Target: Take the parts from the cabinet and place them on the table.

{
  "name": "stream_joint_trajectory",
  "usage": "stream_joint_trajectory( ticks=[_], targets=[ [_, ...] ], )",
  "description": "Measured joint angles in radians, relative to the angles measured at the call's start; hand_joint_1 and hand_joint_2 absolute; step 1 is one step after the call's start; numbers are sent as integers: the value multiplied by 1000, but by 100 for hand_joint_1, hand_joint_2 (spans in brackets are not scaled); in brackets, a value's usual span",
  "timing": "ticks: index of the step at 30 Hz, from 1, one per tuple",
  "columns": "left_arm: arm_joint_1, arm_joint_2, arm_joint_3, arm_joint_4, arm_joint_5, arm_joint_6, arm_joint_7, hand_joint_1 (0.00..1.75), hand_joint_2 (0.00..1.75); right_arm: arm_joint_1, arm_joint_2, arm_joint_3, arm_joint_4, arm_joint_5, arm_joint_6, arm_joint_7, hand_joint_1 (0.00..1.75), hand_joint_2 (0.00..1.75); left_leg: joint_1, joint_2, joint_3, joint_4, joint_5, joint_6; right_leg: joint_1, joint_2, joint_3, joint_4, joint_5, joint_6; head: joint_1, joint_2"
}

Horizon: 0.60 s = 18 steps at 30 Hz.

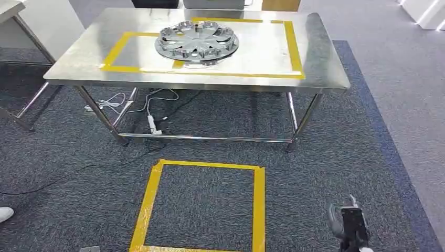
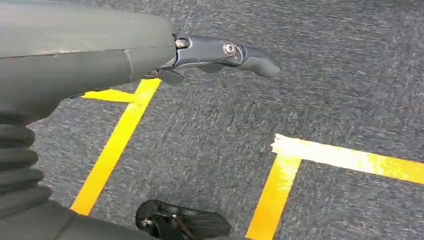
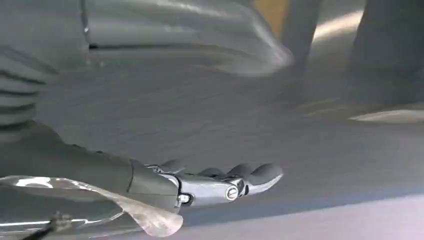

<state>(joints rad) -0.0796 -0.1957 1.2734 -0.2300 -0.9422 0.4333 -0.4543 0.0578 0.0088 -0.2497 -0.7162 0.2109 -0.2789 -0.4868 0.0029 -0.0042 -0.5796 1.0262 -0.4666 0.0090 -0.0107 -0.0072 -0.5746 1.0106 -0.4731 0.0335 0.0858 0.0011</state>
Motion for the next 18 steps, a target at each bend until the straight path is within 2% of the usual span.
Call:
stream_joint_trajectory(
  ticks=[1, 3, 4, 5, 6, 9, 13, 18],
  targets=[
    [1, -2, 0, 0, -2, 3, 1, 0, 0, -6, 1, -25, 79, 1, 18, 74, 0, 175, 0, 0, 0, 0, 0, 0, 0, 1, 0, 0, 0, 0, 0, 0],
    [1, -2, -4, 0, -13, 7, 7, 0, 0, -12, 21, -74, 215, 6, 99, 309, 0, 175, 0, 1, 0, 0, -1, 1, 0, 2, 0, 0, 0, 0, 0, 0],
    [0, -2, -5, 0, -15, 8, 7, 0, 0, -11, 36, -87, 263, 12, 137, 406, 0, 175, 0, 1, -2, 0, -1, 1, 1, 2, 0, 0, 0, 0, 0, 0],
    [0, -3, -6, 0, -18, 11, 8, 0, 0, -10, 56, -96, 306, 9, 160, 476, 0, 175, 0, 1, -2, 0, -1, 0, 1, 2, -1, 0, 0, 0, -1, 0],
    [0, -3, -6, 0, -20, 13, 12, 0, 0, -9, 72, -107, 336, 3, 167, 499, 0, 175, 0, 1, -2, 0, -1, 0, 1, 3, -2, 1, 0, 0, 0, 0],
    [1, -6, -11, 0, -36, 18, 38, 0, 0, -18, 118, -134, 402, 6, 179, 496, 0, 175, 1, 2, -2, -1, 0, -1, 1, 3, -3, 1, 0, -1, -2, 0],
    [2, -5, -24, 0, -52, 16, 30, 0, 0, -33, 122, -139, 441, 40, 192, 430, 0, 175, 2, 2, -2, -2, 0, -2, 2, 3, -14, 1, -3, -4, -1, 0],
    [2, -4, -31, 0, -51, 14, 1, 0, 0, -41, 116, -143, 463, 78, 185, 372, 0, 175, 1, 2, -3, -2, 1, -2, 0, 3, -14, 1, 0, -1, -1, 0]
  ],
)
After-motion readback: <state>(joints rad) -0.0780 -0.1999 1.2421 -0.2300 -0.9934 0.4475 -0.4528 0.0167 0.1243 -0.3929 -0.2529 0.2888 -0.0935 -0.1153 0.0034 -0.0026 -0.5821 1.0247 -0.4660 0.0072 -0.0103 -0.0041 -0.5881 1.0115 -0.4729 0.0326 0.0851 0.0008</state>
